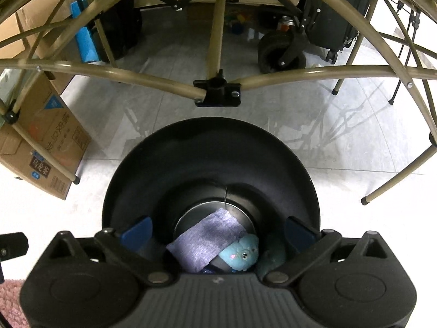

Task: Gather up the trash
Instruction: 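Open the right tool over the bin to drop the purple cloth, then raise both tools from the bin back toward the table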

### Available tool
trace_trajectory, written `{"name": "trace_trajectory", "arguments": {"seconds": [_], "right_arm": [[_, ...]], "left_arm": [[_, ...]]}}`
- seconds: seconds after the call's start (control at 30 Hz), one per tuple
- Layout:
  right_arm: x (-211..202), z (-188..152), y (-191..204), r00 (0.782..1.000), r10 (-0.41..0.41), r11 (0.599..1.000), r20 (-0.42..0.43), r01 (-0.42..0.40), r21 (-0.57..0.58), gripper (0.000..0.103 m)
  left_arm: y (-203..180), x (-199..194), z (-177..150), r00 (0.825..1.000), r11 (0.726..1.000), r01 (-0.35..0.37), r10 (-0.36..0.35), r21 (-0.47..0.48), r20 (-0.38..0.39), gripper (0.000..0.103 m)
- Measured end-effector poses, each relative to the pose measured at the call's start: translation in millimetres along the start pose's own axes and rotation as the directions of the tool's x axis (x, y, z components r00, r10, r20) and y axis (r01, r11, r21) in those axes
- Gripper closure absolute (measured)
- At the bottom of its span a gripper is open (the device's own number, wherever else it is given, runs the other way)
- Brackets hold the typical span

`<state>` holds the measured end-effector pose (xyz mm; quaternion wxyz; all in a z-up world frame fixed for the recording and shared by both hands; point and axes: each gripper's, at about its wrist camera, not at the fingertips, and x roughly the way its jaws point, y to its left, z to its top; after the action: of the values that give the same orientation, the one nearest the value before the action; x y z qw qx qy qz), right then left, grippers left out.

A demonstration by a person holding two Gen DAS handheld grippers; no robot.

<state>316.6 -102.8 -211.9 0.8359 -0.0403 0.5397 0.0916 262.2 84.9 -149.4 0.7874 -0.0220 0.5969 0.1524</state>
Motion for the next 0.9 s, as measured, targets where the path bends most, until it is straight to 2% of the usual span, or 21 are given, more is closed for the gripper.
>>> {"name": "trace_trajectory", "arguments": {"seconds": [0.53, 0.9], "right_arm": [[-8, -3, -5, 1.0, -0.003, 1.0, 0.011, 0.003, 0.006, 0.0], [-40, -10, -25, 0.997, 0.01, 0.999, 0.082, -0.013, 0.033, 0.0]], "left_arm": [[-1, -4, 0, 1.0, 1.0, 0.0, 0.0, -0.005, 0.009, 0.0], [-2, -21, -2, 0.997, 1.0, 0.027, -0.027, 0.001, 0.078, 0.0]]}}
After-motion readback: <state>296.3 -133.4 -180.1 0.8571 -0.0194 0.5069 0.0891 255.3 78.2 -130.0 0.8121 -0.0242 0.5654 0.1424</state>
